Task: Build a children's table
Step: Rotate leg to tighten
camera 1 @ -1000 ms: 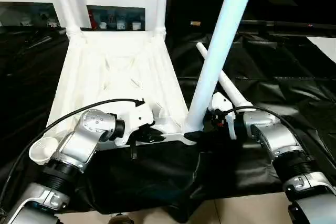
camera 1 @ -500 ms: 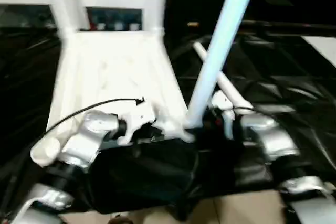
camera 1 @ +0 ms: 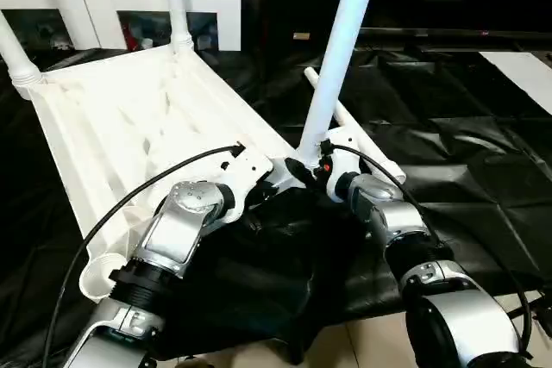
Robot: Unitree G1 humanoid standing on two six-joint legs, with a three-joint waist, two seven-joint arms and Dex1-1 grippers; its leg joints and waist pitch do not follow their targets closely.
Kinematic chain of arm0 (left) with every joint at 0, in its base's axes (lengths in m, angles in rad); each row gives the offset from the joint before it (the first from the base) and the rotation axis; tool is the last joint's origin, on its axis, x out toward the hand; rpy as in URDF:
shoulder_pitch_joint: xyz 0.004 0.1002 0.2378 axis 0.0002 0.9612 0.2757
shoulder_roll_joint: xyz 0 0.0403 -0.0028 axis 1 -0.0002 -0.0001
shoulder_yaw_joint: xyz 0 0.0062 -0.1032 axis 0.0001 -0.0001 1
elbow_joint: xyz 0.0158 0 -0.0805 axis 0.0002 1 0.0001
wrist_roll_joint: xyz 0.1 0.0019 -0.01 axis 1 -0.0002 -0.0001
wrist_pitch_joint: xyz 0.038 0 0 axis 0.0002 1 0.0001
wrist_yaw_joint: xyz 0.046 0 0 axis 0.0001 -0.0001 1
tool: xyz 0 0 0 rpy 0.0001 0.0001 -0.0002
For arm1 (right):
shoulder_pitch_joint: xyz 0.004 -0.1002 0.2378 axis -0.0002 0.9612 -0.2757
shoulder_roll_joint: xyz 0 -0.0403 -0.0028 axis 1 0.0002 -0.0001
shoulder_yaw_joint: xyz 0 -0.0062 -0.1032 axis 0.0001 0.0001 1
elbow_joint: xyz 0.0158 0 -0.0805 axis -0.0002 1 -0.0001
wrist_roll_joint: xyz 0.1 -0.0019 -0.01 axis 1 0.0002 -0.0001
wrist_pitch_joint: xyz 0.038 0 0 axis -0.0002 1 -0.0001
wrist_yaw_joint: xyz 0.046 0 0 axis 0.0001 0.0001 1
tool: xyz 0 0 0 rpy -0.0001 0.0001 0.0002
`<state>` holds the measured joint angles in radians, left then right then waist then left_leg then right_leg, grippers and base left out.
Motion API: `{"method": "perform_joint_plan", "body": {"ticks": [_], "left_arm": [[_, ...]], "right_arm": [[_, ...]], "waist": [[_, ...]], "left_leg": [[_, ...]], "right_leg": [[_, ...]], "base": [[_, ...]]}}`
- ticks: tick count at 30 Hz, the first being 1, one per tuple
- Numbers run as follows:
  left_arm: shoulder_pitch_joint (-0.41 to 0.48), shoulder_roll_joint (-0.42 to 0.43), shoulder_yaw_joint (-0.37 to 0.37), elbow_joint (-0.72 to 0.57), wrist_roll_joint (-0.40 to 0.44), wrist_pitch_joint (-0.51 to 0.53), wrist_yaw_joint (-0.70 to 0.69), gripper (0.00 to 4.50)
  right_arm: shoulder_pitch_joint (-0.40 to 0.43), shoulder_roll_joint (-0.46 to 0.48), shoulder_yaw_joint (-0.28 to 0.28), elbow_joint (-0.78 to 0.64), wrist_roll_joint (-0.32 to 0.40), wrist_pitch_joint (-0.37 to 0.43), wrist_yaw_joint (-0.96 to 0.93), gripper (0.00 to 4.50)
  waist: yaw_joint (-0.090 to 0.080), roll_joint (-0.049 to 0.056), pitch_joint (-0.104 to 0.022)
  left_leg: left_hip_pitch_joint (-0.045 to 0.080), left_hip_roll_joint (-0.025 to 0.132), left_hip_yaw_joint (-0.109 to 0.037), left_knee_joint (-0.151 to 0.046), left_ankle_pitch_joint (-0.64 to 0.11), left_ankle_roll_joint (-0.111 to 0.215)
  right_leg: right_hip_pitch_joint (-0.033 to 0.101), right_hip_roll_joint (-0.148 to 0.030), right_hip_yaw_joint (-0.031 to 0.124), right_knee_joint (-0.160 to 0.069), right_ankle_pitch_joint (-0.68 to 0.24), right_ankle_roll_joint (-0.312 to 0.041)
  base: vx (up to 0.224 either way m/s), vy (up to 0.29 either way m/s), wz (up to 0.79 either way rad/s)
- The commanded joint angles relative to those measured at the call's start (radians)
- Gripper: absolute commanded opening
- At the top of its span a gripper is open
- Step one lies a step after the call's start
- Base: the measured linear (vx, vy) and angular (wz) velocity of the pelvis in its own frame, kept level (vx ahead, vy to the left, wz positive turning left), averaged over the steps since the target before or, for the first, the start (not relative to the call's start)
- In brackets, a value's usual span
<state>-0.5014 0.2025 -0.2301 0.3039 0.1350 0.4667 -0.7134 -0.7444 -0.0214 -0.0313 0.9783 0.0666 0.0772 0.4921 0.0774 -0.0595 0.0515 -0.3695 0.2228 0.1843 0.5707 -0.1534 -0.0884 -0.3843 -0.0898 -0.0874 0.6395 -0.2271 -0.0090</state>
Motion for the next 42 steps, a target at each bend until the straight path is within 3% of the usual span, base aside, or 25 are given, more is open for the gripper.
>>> {"method": "perform_joint_plan", "body": {"ticks": [1,2,4,5,9,10,15,20,26,28,39,41,42], "left_arm": [[-0.011,-0.053,-0.044,-0.073,-0.056,-0.050,-0.036,0.00],[-0.011,-0.046,-0.043,-0.072,-0.060,-0.060,-0.049,0.00],[-0.010,-0.032,-0.043,-0.070,-0.065,-0.075,-0.071,0.00],[-0.007,-0.007,-0.044,-0.067,-0.076,-0.097,-0.111,0.00],[0.002,0.031,-0.046,-0.062,-0.097,-0.150,-0.183,0.00],[0.012,0.051,-0.048,-0.071,-0.118,-0.167,-0.236,0.00],[0.027,0.118,-0.066,-0.075,-0.143,-0.200,-0.367,0.00],[0.021,0.155,-0.066,-0.047,-0.139,-0.238,-0.411,0.00],[0.020,0.166,-0.059,-0.039,-0.145,-0.248,-0.429,0.00],[0.023,0.170,-0.060,-0.042,-0.151,-0.249,-0.433,0.00],[0.018,0.148,-0.043,-0.027,-0.152,-0.241,-0.403,0.00],[-0.021,0.087,-0.022,0.019,-0.116,-0.218,-0.269,0.00],[-0.028,0.075,-0.020,0.026,-0.110,-0.209,-0.245,0.00]], "right_arm": [[-0.005,0.044,0.078,0.026,-0.016,0.003,0.102,3.87],[-0.002,0.031,0.084,0.017,-0.017,0.002,0.127,3.87],[0.008,0.009,0.100,-0.006,-0.022,-0.006,0.179,3.87],[0.032,-0.036,0.132,-0.053,-0.032,-0.022,0.278,3.87],[0.067,-0.099,0.157,-0.117,-0.029,-0.057,0.401,3.87],[0.081,-0.131,0.162,-0.141,-0.023,-0.072,0.468,3.87],[0.123,-0.221,0.201,-0.241,0.016,-0.034,0.680,3.87],[0.150,-0.264,0.241,-0.302,0.014,-0.005,0.777,3.87],[0.159,-0.262,0.241,-0.328,0.022,0.025,0.796,3.56],[0.164,-0.264,0.246,-0.344,0.029,0.041,0.804,3.16],[0.176,-0.230,0.228,-0.334,0.021,0.072,0.727,2.75],[0.131,-0.143,0.170,-0.194,-0.028,0.059,0.414,2.75],[0.119,-0.126,0.156,-0.163,-0.032,0.062,0.355,2.75]], "waist": [[0.005,0.004,-0.065],[0.004,-0.001,-0.064],[0.006,0.004,-0.064],[0.008,0.002,-0.063],[0.017,0.002,-0.065],[0.018,0.007,-0.063],[0.032,0.008,-0.062],[0.036,0.009,-0.062],[0.036,0.006,-0.063],[0.037,0.005,-0.064],[0.036,0.006,-0.063],[0.027,0.006,-0.056],[0.024,0.005,-0.056]], "left_leg": [[0.011,0.014,-0.001,-0.055,-0.161,0.023],[0.010,0.014,-0.001,-0.055,-0.165,0.024],[0.010,0.015,-0.002,-0.055,-0.165,0.025],[0.009,0.014,-0.002,-0.055,-0.161,0.029],[0.010,0.014,0.000,-0.051,-0.156,0.047],[0.011,0.015,-0.001,-0.053,-0.157,0.049],[0.016,0.019,0.001,-0.053,-0.181,0.050],[0.013,0.018,-0.001,-0.054,-0.179,0.042],[0.014,0.017,-0.001,-0.053,-0.173,0.038],[0.014,0.017,-0.001,-0.053,-0.168,0.038],[0.013,0.016,-0.001,-0.054,-0.174,0.029],[0.016,0.015,-0.002,-0.060,-0.218,-0.003],[0.017,0.014,-0.004,-0.062,-0.226,-0.018]], "right_leg": [[0.044,-0.055,0.053,-0.076,-0.038,-0.210],[0.044,-0.054,0.053,-0.077,-0.046,-0.208],[0.044,-0.054,0.053,-0.077,-0.054,-0.203],[0.046,-0.053,0.052,-0.078,-0.050,-0.202],[0.047,-0.054,0.054,-0.076,-0.021,-0.202],[0.046,-0.053,0.053,-0.076,-0.025,-0.207],[0.043,-0.052,0.054,-0.077,-0.051,-0.218],[0.043,-0.051,0.052,-0.076,-0.051,-0.215],[0.043,-0.053,0.053,-0.075,-0.060,-0.218],[0.044,-0.053,0.053,-0.073,-0.050,-0.219],[0.043,-0.053,0.052,-0.074,-0.057,-0.218],[0.036,-0.057,0.055,-0.084,-0.150,-0.202],[0.037,-0.058,0.054,-0.085,-0.185,-0.196]], "base": [[0.000,0.000,0.00],[0.000,0.000,0.00],[0.000,0.000,0.00],[0.000,0.000,0.00],[0.000,0.000,0.00],[0.000,0.000,0.00],[0.000,0.000,0.00],[0.000,0.000,0.00],[0.000,0.000,0.00],[0.000,0.000,0.00],[0.000,0.000,0.00],[0.000,0.000,0.00],[0.000,0.000,0.00]]}}
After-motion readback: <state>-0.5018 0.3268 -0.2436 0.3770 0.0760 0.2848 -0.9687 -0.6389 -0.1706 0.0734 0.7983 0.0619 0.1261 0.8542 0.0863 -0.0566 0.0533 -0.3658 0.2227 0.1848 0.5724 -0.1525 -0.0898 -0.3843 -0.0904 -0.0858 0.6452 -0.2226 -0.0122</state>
